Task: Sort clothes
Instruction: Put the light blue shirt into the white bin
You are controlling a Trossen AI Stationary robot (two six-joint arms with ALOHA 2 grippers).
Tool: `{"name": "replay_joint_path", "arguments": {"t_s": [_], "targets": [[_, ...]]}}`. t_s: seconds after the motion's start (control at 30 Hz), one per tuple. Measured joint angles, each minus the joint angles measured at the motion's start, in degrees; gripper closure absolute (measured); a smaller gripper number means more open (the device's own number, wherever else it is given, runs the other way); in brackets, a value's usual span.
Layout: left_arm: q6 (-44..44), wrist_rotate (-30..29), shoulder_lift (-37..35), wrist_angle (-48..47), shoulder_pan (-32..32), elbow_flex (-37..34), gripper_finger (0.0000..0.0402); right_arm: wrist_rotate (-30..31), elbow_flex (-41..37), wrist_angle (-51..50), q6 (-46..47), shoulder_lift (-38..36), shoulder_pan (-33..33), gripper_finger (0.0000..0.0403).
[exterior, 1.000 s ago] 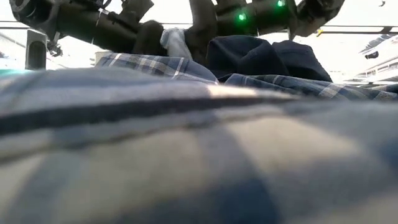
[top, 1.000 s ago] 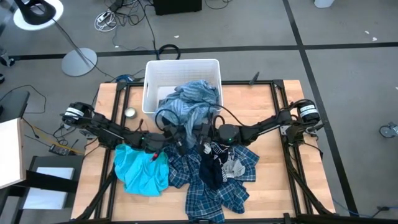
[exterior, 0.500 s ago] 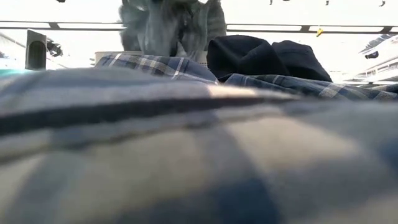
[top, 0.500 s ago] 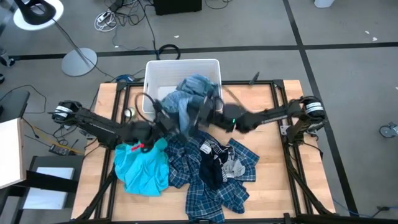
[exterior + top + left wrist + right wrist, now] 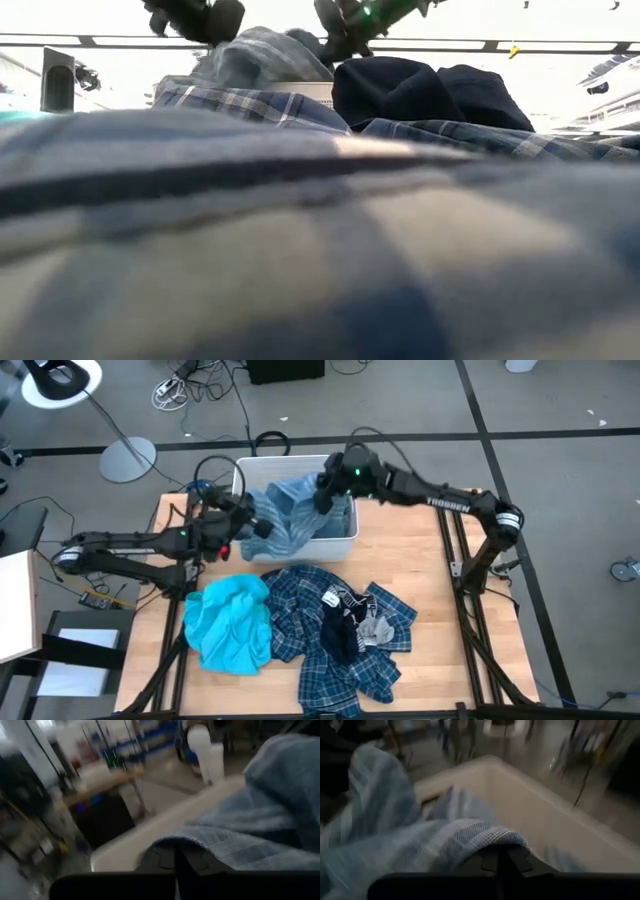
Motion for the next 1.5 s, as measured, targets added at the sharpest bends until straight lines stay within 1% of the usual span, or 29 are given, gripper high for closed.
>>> {"name": "replay_joint_path", "arguments": {"t_s": [0.1, 0.17, 0.23, 0.3, 0.4, 0.5, 0.57, 0.63, 0.73, 0.77, 0.8, 0.87, 0.93, 0.97, 1.03, 1.13, 1.23, 1.4, 1.5], "targets": [[-12.29, 6.97, -2.39, -9.01, 3.79, 0.04, 0.0401, -11.35, 0.0, -7.41, 4.06, 0.0, -3.8, 0.0403], [-17.61, 11.1, -3.87, -13.52, 5.58, 0.0, 0.0401, -17.82, -0.01, -9.66, 4.53, 0.0, -5.0, 0.0403], [-19.67, 14.53, -5.3, -15.18, 6.36, 0.0, 0.0401, -22.0, 0.0, -10.15, 4.54, -0.06, -5.25, 0.0403], [-19.91, 17.29, -7.06, -15.64, 6.34, 0.0, 0.0401, -24.52, -0.02, -9.79, 4.57, -0.39, -4.96, 0.0403], [-19.94, 22.62, -10.45, -16.51, 5.87, 0.0, 0.0401, -25.74, -0.02, -8.0, 4.57, -1.2, -3.93, 0.0403], [-19.95, 29.72, -14.27, -19.03, 5.3, 0.0, 0.0401, -25.66, -0.04, -6.18, 4.57, -1.94, -2.9, 0.0403], [-20.28, 34.39, -16.76, -20.84, 4.44, 0.0, 0.0401, -23.51, -0.04, -4.1, 4.54, -2.68, -2.05, 0.0402], [-21.57, 37.02, -19.21, -22.59, 3.13, 0.0, 0.0401, -18.22, -0.02, -3.33, 4.39, -3.51, -1.11, 0.0403], [-24.13, 37.61, -21.84, -25.29, 0.21, 0.0, 0.0401, -7.37, 0.02, -3.02, 3.29, -3.82, 0.68, 0.0403], [-24.99, 37.59, -22.39, -26.59, -0.87, 0.0, 0.0402, -6.52, 0.02, -3.04, 2.26, -3.8, 1.12, 0.0403], [-25.75, 37.57, -22.76, -27.53, -1.97, 0.0, 0.0402, -7.64, 0.02, -2.94, 1.17, -3.65, 1.5, 0.0403], [-26.75, 37.02, -23.2, -28.77, -3.99, 0.0, 0.0401, -15.0, 0.02, -1.07, 0.38, -2.9, 2.06, 0.0403], [-27.08, 36.15, -23.27, -29.49, -5.8, 0.0, 0.0401, -22.41, 0.02, 1.33, 2.08, -1.3, 2.81, 0.0403], [-27.24, 35.73, -23.27, -29.65, -6.6, 0.0, 0.0401, -24.54, 0.02, 2.5, 3.54, -0.31, 3.2, 0.0403], [-28.39, 35.09, -23.22, -30.74, -8.11, 0.0, 0.0401, -26.77, 0.0, 5.17, 6.31, 1.75, 3.82, 0.0403], [-29.66, 33.97, -23.22, -32.71, -10.08, 0.0, 0.0401, -28.68, 0.0, 8.14, 7.58, 4.97, 3.84, 0.0403], [-30.98, 32.1, -23.36, -34.82, -11.7, -0.01, 0.0401, -28.71, 0.07, 8.15, 8.84, 8.58, 2.89, 0.0403], [-31.54, 31.62, -23.77, -35.1, -13.35, -0.05, 0.0401, -28.78, 3.96, 3.27, 14.16, 15.67, -1.51, 0.0403], [-31.43, 31.34, -23.77, -35.11, -14.21, -0.03, 0.0401, -28.71, 6.58, -0.98, 15.84, 20.18, -3.74, 0.0403]]}}
